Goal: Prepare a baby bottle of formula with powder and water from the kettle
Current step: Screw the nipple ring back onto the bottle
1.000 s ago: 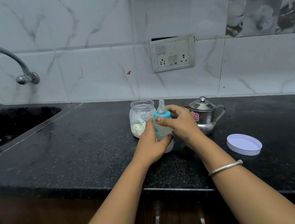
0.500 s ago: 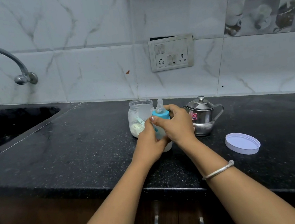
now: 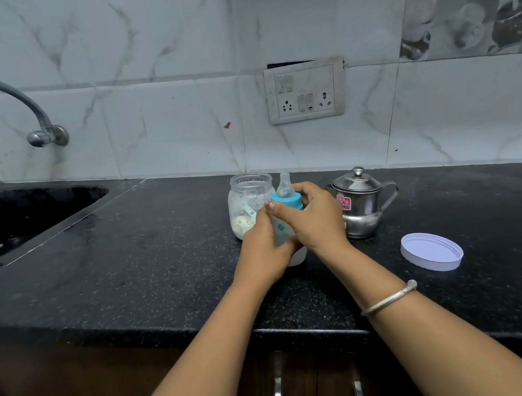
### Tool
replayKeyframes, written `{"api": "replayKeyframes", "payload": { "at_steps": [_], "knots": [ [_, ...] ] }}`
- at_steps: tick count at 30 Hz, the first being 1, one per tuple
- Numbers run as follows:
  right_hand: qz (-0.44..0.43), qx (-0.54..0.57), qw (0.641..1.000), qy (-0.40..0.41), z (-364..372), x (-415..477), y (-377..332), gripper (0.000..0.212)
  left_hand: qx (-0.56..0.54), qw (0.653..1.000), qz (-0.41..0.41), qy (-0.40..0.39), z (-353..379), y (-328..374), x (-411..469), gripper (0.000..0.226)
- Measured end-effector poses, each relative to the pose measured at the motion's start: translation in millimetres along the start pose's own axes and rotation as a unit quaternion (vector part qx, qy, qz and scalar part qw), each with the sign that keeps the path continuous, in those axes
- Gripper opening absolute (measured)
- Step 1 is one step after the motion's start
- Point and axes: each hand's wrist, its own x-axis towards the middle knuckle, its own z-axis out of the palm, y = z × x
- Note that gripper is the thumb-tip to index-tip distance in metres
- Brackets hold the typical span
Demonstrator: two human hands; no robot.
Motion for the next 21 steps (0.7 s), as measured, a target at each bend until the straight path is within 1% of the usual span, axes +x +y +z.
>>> {"api": "replayKeyframes", "payload": {
  "at_steps": [2, 3, 4, 5, 6, 7, 8, 10, 11, 12, 14, 15, 16, 18, 19, 21],
  "knots": [
    [0.005, 0.058, 0.997, -0.053, -6, 3, 3, 0.031, -0.008, 1.000, -0.008, 0.005, -1, 0, 0, 0.059],
    [0.016, 0.085, 0.994, -0.067, -10, 7, 4, 0.034, -0.007, 1.000, -0.009, 0.007, -2, 0, -1, 0.060],
    [0.028, 0.099, 0.993, -0.062, -15, 10, 4, 0.034, -0.003, 1.000, -0.008, 0.008, -2, 0, -1, 0.061],
    [0.031, 0.091, 0.994, -0.042, -18, 15, 6, 0.029, 0.000, 1.000, -0.008, 0.010, -3, 0, -1, 0.061],
    [0.024, 0.042, 0.999, -0.021, -22, 20, 11, 0.023, 0.002, 1.000, -0.009, 0.014, -3, -1, -2, 0.061],
    [0.017, -0.048, 0.999, -0.016, -24, 25, 18, 0.021, 0.003, 1.000, -0.010, 0.019, -3, -1, -2, 0.060],
    [0.014, -0.151, 0.988, -0.027, -24, 29, 25, 0.022, 0.005, 1.000, -0.011, 0.025, -3, -1, -3, 0.059],
    [0.018, -0.304, 0.949, -0.079, -21, 34, 36, 0.025, 0.017, 0.999, -0.011, 0.031, -3, -1, -3, 0.057],
    [0.019, -0.346, 0.931, -0.113, -18, 36, 43, 0.028, 0.022, 0.999, -0.009, 0.031, -3, -1, -3, 0.057],
    [0.015, -0.370, 0.917, -0.148, -15, 38, 47, 0.037, 0.024, 0.999, -0.007, 0.031, -3, -1, -3, 0.057],
    [0.008, -0.384, 0.899, -0.209, -5, 42, 53, 0.061, 0.026, 0.999, -0.004, 0.029, -3, -1, -3, 0.057],
    [0.004, -0.394, 0.890, -0.229, -1, 43, 54, 0.069, 0.026, 0.999, -0.001, 0.028, -3, -1, -3, 0.057],
    [-0.005, -0.412, 0.878, -0.243, 3, 43, 53, 0.071, 0.026, 0.999, 0.000, 0.027, -3, -1, -3, 0.057],
    [-0.029, -0.454, 0.855, -0.249, 3, 43, 51, 0.060, 0.025, 0.999, -0.001, 0.024, -3, 0, -4, 0.056],
    [-0.036, -0.468, 0.849, -0.243, 2, 42, 48, 0.053, 0.024, 0.999, -0.002, 0.022, -3, 0, -4, 0.056],
    [-0.051, -0.493, 0.838, -0.229, -1, 37, 39, 0.046, 0.021, 1.000, -0.002, 0.020, -3, -1, -4, 0.056]
  ]
}}
